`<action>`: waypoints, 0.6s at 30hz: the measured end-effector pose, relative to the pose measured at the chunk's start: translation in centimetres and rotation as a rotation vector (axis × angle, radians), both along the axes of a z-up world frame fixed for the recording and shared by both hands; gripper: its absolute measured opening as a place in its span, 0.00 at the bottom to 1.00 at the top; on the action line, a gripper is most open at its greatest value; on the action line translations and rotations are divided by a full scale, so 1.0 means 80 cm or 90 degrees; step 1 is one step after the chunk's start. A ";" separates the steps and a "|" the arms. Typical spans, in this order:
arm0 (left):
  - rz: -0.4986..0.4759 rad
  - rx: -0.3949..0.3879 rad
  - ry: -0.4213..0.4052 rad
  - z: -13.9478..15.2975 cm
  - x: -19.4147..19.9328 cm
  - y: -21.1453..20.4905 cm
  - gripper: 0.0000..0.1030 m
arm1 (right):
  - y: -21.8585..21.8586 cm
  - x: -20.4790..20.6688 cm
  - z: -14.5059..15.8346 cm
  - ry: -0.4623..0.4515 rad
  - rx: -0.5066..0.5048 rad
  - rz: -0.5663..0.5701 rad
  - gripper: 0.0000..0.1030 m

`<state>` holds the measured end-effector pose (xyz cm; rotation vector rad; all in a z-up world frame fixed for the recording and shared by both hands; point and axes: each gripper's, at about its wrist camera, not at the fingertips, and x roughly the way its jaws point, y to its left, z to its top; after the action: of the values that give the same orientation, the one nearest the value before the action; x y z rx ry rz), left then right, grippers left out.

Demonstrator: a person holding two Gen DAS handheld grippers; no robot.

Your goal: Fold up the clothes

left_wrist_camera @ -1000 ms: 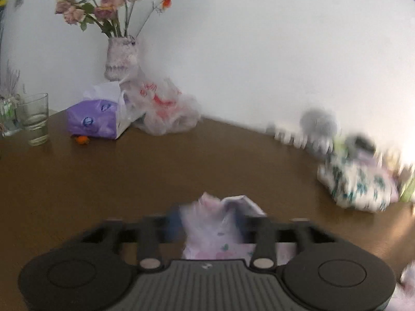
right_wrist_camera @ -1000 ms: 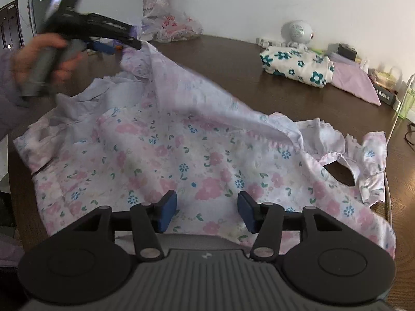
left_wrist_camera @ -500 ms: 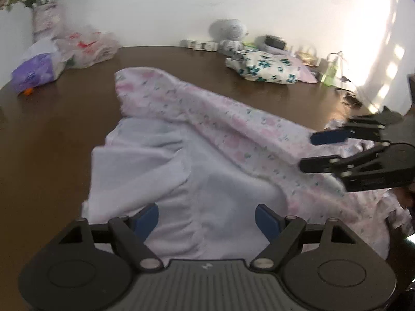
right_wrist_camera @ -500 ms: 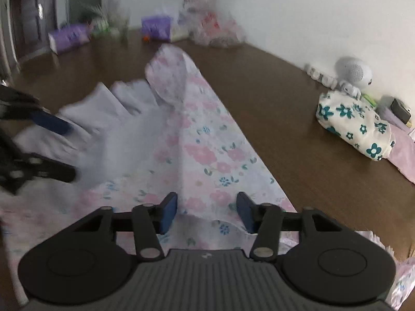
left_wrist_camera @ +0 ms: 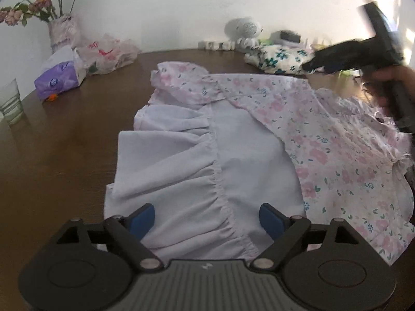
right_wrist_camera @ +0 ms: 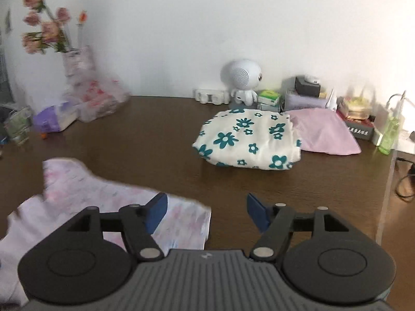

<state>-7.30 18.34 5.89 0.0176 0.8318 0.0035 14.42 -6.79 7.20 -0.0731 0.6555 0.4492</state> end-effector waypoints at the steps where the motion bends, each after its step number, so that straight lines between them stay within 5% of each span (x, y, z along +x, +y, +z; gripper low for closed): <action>1: 0.007 -0.007 0.003 0.007 0.000 0.002 0.82 | -0.002 -0.018 0.000 0.007 -0.008 0.028 0.61; 4: -0.018 -0.074 -0.063 0.042 -0.012 0.001 0.82 | -0.007 -0.066 -0.011 0.041 -0.023 0.092 0.42; 8: -0.100 -0.148 -0.084 0.053 0.002 -0.035 0.83 | -0.015 -0.109 -0.047 0.077 -0.066 0.098 0.36; 18: -0.207 -0.024 -0.061 -0.002 -0.007 -0.094 0.79 | -0.079 -0.179 -0.056 0.062 -0.090 0.015 0.41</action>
<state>-7.85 10.85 5.75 0.1155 0.7263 -0.3154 0.14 -13.11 2.70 -0.1945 0.7829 0.4312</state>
